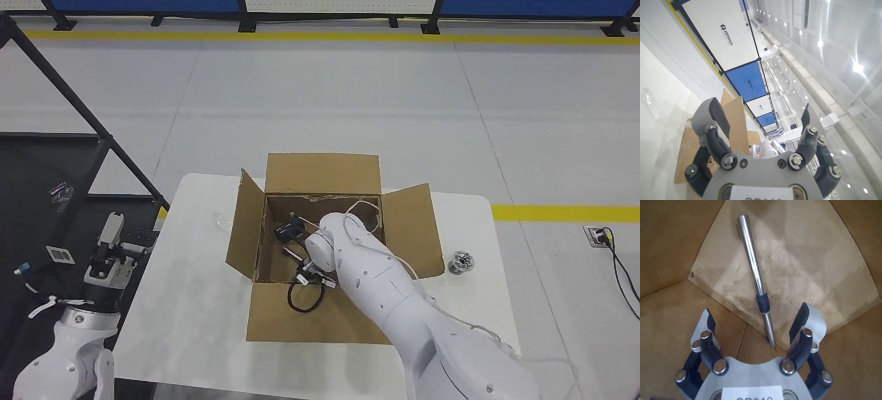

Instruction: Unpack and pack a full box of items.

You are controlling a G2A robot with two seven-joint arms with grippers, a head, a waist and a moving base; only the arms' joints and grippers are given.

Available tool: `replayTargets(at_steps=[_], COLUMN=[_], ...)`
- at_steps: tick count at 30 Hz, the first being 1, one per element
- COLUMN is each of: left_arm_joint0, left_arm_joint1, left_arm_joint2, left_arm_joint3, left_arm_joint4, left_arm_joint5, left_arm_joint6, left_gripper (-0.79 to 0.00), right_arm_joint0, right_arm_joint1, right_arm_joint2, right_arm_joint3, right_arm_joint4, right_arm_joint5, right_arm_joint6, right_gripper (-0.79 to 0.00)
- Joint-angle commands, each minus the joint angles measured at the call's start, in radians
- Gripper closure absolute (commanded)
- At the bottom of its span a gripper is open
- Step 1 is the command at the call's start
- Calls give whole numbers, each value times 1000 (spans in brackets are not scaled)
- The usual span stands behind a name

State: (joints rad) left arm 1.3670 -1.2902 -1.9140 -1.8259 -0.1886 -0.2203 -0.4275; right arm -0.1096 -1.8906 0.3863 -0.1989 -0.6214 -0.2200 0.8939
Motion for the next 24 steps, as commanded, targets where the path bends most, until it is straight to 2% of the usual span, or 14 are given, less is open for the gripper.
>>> replayTargets(at_steps=[1, 8, 15, 16, 18, 20, 22, 24], left_arm_joint0=[4, 26, 32, 32, 33, 33, 33, 33], left_arm_joint1=[1, 4, 9, 10, 11, 12, 13, 15], left_arm_joint2=[1, -3, -9, -7, -4, -1, -1, 0], left_arm_joint3=[-10, -19, -19, -20, -20, -21, -21, -21], left_arm_joint4=[2, -32, -58, -58, -57, -56, -56, -58], left_arm_joint5=[-6, -9, 2, 2, 3, 3, 3, 4], left_arm_joint6=[4, 16, 15, 16, 20, 21, 22, 25], left_gripper=[-785, -785, -785, -785, -785, -785, -785, -785], right_arm_joint0=[0, -34, -53, -56, -59, -62, -63, -63], right_arm_joint1=[5, 6, 7, 7, 7, 7, 6, 6], right_arm_joint2=[1, -31, -30, -28, -24, -22, -19, -17], right_arm_joint3=[-3, -44, -24, -20, -14, -10, -8, -5], right_arm_joint4=[-9, -109, -136, -134, -135, -138, -140, -143], right_arm_joint5=[-14, -12, -47, -52, -63, -65, -67, -64], right_arm_joint6=[-12, -28, -45, -45, -47, -48, -48, -50], right_gripper=[-785, -785, -785, -748, -622, -453, -379, -342])
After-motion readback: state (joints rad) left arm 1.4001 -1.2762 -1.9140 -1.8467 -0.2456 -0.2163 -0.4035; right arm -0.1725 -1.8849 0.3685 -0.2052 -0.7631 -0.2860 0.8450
